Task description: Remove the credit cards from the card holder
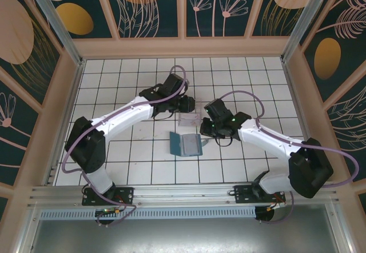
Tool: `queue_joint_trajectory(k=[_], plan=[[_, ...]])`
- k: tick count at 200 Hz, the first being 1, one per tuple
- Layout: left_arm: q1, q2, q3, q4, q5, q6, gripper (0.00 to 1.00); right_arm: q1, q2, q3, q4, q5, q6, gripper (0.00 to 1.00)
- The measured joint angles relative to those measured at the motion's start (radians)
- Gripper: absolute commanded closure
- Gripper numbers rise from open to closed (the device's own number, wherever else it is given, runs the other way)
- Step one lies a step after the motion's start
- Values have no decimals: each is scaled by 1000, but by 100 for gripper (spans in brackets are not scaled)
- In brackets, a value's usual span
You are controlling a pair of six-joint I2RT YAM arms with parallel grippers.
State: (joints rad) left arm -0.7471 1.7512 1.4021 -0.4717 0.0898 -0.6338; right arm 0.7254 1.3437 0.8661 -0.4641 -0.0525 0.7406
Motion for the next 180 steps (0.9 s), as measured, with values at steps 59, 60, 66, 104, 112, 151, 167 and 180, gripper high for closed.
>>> queue_joint_trajectory(k=[59, 60, 66, 104, 112, 151, 167, 180], plan=[[-122, 110, 27, -162, -96, -132, 60, -103, -42, -23, 4, 22, -28, 84], [-124, 111, 28, -163, -97, -134, 60, -105, -44, -24, 4, 22, -30, 84], [-137, 114, 32, -179, -103, -148, 60, -122, -56, -28, 4, 22, -37, 84], [-199, 149, 60, -235, -141, -221, 60, -187, -109, -43, 16, 5, -87, 84], [-210, 160, 66, -248, -149, -236, 60, -200, -114, -44, 16, 3, -98, 84], [-247, 219, 100, -290, -159, -286, 61, -233, -134, -58, 25, -10, -140, 84], [-256, 245, 112, -298, -159, -300, 62, -242, -149, -77, 30, -22, -151, 84], [-261, 263, 116, -301, -159, -309, 62, -249, -159, -91, 32, -31, -159, 84]])
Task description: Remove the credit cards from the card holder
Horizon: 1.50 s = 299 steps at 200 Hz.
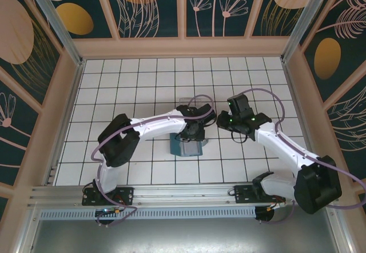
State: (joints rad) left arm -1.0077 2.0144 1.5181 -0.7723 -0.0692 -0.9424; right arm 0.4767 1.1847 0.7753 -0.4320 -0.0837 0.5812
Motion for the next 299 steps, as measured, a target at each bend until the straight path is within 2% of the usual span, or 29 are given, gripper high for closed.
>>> queue_joint_trajectory(k=[114, 208, 265, 299], plan=[[-4, 57, 1, -17, -4, -21, 64, -26, -53, -45, 3, -31, -26, 84], [-4, 50, -21, 10, -11, -20, 85, -26, -55, -55, 3, -31, -25, 84], [-5, 29, -43, 25, -23, -16, 92, -26, -55, -55, 3, -37, -23, 84], [-4, -41, -120, 96, -18, -13, 93, -26, -55, -55, 3, -68, -18, 84]])
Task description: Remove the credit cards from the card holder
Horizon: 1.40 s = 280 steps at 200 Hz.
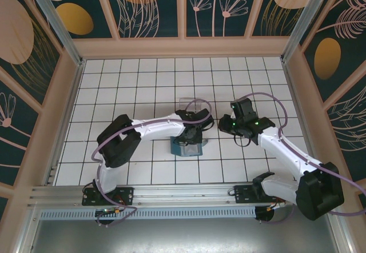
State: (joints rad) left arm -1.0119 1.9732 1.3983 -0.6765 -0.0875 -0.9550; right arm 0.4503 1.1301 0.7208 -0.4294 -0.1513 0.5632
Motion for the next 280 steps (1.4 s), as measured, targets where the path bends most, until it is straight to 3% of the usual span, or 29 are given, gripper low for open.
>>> queue_joint_trajectory(k=[66, 148, 203, 280], plan=[[27, -149, -208, 262, 112, -5, 94, 24, 21, 8, 6, -68, 15, 84], [81, -259, -422, 517, 239, -43, 93, 143, 194, 30, 92, -169, 54, 85], [94, -297, -495, 578, 264, -46, 91, 193, 325, 30, 164, -237, 80, 85], [98, -305, -523, 585, 263, -44, 87, 204, 390, -10, 305, -341, 140, 85]])
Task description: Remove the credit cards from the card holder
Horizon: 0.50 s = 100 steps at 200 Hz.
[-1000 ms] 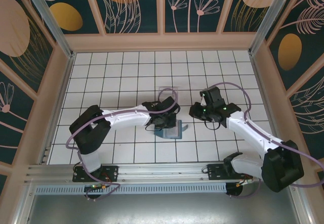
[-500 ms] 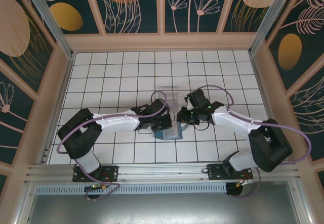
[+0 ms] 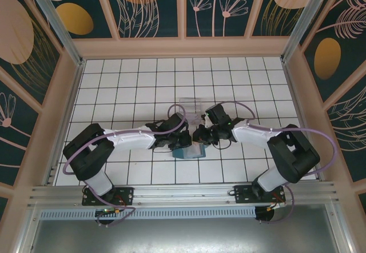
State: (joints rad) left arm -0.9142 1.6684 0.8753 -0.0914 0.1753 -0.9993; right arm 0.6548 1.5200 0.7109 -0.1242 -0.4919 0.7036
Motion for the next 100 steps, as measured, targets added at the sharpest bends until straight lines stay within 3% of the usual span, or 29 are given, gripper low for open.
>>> queue_joint_trajectory(k=[100], plan=[[0, -43, 0, -33, -26, 3, 88, 13, 22, -12, 21, 13, 37, 86]])
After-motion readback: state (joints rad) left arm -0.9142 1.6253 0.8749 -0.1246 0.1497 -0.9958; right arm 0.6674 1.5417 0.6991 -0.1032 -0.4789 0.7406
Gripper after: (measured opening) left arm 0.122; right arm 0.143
